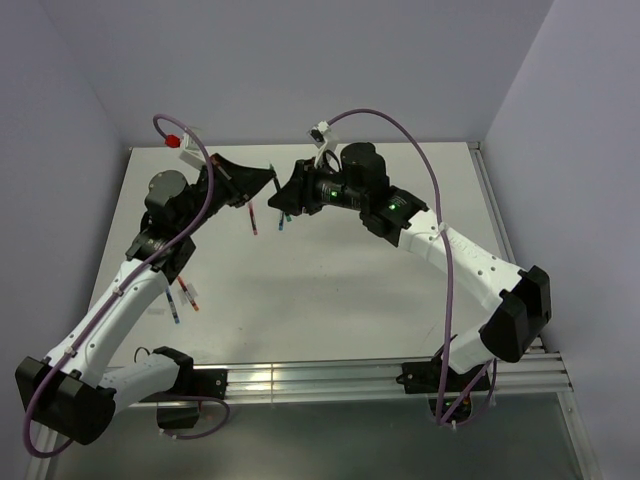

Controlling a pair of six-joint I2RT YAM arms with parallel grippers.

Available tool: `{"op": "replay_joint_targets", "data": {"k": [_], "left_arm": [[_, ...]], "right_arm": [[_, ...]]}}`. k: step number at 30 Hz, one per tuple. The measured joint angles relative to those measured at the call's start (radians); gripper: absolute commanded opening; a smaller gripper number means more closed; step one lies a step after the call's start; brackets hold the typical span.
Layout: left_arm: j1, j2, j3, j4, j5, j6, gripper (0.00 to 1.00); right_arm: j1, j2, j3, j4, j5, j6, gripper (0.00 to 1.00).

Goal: Insert the pens into the pen caps
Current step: Pick up the pen from the center of the board.

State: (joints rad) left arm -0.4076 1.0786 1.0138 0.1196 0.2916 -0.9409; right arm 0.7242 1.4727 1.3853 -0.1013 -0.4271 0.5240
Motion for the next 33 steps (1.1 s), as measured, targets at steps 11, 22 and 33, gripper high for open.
{"op": "replay_joint_targets", "data": {"k": [11, 22, 33], "left_arm": [[-0.005, 0.0, 0.0, 0.004, -0.02, 0.002, 0.0], [-0.005, -0.001, -0.011, -0.006, -0.017, 0.008, 0.18], [-0.006, -0.027, 0.03, -0.266, -0.098, 0.1, 0.53]], "right_arm": [[0.005, 0.007, 0.0, -0.003, 0.009, 0.02, 0.21], [0.011, 0.007, 0.0, -0.029, 0.032, 0.002, 0.0], [-0.013, -0.006, -0.024, -0.057, 0.075, -0.02, 0.0]]}}
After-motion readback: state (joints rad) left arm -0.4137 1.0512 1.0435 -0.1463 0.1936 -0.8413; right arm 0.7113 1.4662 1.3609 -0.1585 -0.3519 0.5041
